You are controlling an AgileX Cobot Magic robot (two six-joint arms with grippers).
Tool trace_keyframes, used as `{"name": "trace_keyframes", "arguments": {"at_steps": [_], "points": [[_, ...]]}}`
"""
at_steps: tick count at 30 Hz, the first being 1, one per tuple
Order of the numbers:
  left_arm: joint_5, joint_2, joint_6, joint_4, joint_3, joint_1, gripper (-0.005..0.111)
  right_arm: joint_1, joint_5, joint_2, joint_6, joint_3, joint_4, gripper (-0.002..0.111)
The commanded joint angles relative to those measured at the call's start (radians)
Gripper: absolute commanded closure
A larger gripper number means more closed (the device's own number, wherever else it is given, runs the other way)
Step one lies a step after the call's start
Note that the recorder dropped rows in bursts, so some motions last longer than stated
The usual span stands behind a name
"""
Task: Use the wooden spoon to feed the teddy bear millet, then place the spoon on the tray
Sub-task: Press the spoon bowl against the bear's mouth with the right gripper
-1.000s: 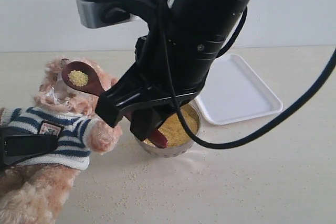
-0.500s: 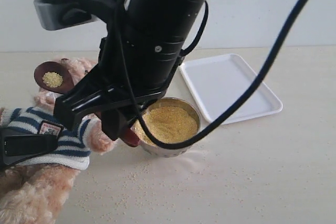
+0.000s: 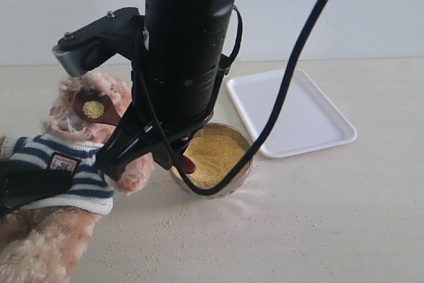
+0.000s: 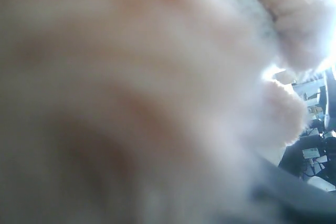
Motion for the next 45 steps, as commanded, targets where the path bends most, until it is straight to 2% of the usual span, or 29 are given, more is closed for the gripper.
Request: {"name": "trace_keyframes", "arguments": {"at_steps": [1, 6, 14, 31, 40, 45], "points": [[0.032, -0.001, 0.007, -0.013, -0.008, 0.003, 0.102, 0.001, 0.0, 0.017, 0.005, -0.01, -0.036, 0.107], [0.032, -0.001, 0.007, -0.013, -0.008, 0.003, 0.102, 0.014, 0.0, 0.036, 0.005, -0.019, -0.081, 0.107], [0.032, -0.001, 0.007, -0.013, -0.008, 0.003, 0.102, 0.086, 0.0, 0.06, 0.005, -0.031, -0.323, 0.107], [0.032, -0.001, 0.007, -0.013, -0.008, 0.003, 0.102, 0.233, 0.0, 0.109, 0.009, -0.031, -0.637, 0.107], [0.032, -0.001, 0.007, -0.013, -0.008, 0.003, 0.102, 0.262, 0.0, 0.114, 0.04, -0.029, -0.847, 0.107], [0.032, -0.001, 0.007, -0.013, -0.008, 0.003, 0.102, 0.262, 0.0, 0.117, 0.049, -0.029, -0.866, 0.107]]}}
